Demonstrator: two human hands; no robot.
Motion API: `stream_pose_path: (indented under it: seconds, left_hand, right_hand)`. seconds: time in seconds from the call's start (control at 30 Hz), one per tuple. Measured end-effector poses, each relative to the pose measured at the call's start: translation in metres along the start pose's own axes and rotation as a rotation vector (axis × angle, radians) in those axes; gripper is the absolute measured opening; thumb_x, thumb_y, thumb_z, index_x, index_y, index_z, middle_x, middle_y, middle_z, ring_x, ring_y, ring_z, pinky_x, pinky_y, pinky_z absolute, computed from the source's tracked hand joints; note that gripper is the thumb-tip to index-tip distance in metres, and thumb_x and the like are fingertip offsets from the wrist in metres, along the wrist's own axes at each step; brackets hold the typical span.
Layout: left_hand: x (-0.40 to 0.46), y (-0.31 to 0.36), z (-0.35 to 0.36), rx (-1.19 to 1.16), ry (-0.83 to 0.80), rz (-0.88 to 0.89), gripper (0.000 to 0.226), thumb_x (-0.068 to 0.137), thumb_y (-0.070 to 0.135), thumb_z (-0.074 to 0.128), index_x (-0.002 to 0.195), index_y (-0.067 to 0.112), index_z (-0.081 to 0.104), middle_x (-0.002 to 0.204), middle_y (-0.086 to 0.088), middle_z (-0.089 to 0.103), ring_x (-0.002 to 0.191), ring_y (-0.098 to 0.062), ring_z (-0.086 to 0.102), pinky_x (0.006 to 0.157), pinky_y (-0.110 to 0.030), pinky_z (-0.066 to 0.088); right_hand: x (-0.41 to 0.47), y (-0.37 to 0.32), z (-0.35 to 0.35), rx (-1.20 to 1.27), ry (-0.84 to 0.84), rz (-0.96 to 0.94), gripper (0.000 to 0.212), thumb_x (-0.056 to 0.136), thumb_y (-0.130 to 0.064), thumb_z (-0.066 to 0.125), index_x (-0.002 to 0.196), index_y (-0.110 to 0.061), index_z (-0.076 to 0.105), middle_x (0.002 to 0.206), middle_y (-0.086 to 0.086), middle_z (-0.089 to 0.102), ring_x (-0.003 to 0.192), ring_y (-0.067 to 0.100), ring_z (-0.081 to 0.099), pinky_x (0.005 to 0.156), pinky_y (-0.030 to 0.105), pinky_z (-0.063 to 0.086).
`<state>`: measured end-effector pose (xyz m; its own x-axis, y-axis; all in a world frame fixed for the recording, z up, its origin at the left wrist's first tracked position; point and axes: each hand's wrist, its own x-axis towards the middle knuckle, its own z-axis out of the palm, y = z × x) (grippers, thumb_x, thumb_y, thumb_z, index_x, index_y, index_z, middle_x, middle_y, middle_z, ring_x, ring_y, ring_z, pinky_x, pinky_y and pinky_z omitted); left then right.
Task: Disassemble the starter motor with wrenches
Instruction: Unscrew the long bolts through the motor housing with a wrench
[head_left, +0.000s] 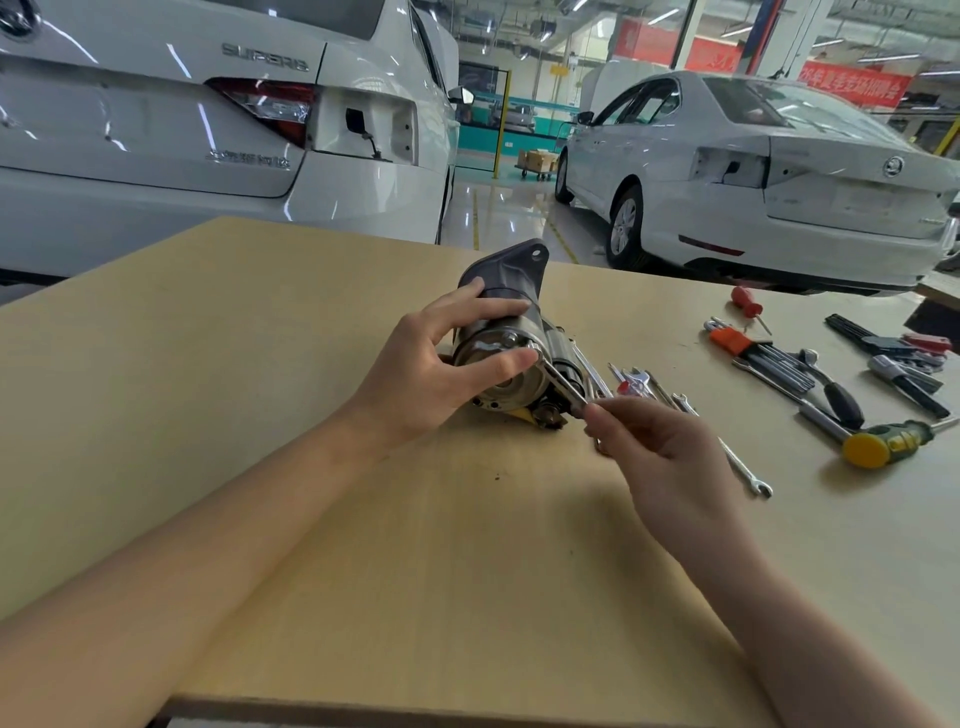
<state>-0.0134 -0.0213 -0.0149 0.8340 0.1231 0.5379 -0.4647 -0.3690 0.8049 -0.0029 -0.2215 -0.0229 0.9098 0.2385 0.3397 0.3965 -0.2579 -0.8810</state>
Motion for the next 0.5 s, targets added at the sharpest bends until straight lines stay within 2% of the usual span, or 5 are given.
stream_pose_path:
  seconds: [0.1, 0.2, 0.33, 0.43, 0.5]
  left_hand:
    - [-0.001, 0.001, -0.003, 0.003, -0.015, -0.015, 0.046, 0.056, 0.057, 0.077, 0.101, 0.059, 0.067, 0.149, -0.006, 0.046, 0.138, 0.006, 0.033, 0.095, -0.021, 0.05]
    - [-0.002, 0.002, -0.004, 0.033, -0.018, -0.025, 0.055, 0.05, 0.058, 0.08, 0.103, 0.06, 0.066, 0.151, -0.005, 0.043, 0.139, 0.003, 0.034, 0.104, -0.037, 0.048]
    - [-0.003, 0.004, -0.004, 0.031, -0.021, -0.039, 0.062, 0.044, 0.056, 0.083, 0.104, 0.058, 0.066, 0.152, -0.005, 0.042, 0.139, 0.002, 0.034, 0.108, -0.042, 0.044]
    - [-0.003, 0.006, -0.003, 0.013, -0.02, -0.046, 0.06, 0.044, 0.055, 0.083, 0.101, 0.058, 0.067, 0.152, -0.006, 0.042, 0.139, 0.003, 0.033, 0.108, -0.041, 0.044]
    - [-0.004, 0.007, -0.003, 0.006, -0.007, -0.046, 0.056, 0.045, 0.054, 0.083, 0.099, 0.058, 0.068, 0.151, -0.006, 0.043, 0.139, 0.003, 0.034, 0.108, -0.04, 0.045]
  right_hand:
    - [0.0, 0.001, 0.005, 0.0, -0.056, -0.132, 0.025, 0.093, -0.003, 0.055, 0.085, -0.026, 0.062, 0.069, -0.007, 0.064, 0.064, 0.011, 0.058, 0.066, 0.024, 0.048]
    - [-0.001, 0.004, 0.007, -0.024, -0.066, -0.175, 0.027, 0.094, 0.0, 0.051, 0.087, -0.026, 0.057, 0.07, -0.009, 0.061, 0.061, 0.009, 0.054, 0.063, 0.025, 0.046]
    - [-0.008, 0.007, 0.008, -0.077, -0.053, -0.254, 0.029, 0.094, -0.001, 0.051, 0.088, -0.03, 0.053, 0.074, -0.009, 0.059, 0.066, 0.009, 0.052, 0.06, 0.021, 0.041]
    - [-0.008, 0.007, 0.009, -0.044, -0.072, -0.224, 0.031, 0.094, -0.003, 0.051, 0.087, -0.033, 0.052, 0.074, -0.008, 0.059, 0.065, 0.012, 0.053, 0.062, 0.034, 0.046]
    - [-0.007, 0.007, 0.013, -0.032, -0.108, -0.191, 0.03, 0.094, -0.003, 0.051, 0.086, -0.032, 0.052, 0.073, -0.004, 0.059, 0.064, 0.015, 0.053, 0.061, 0.034, 0.046]
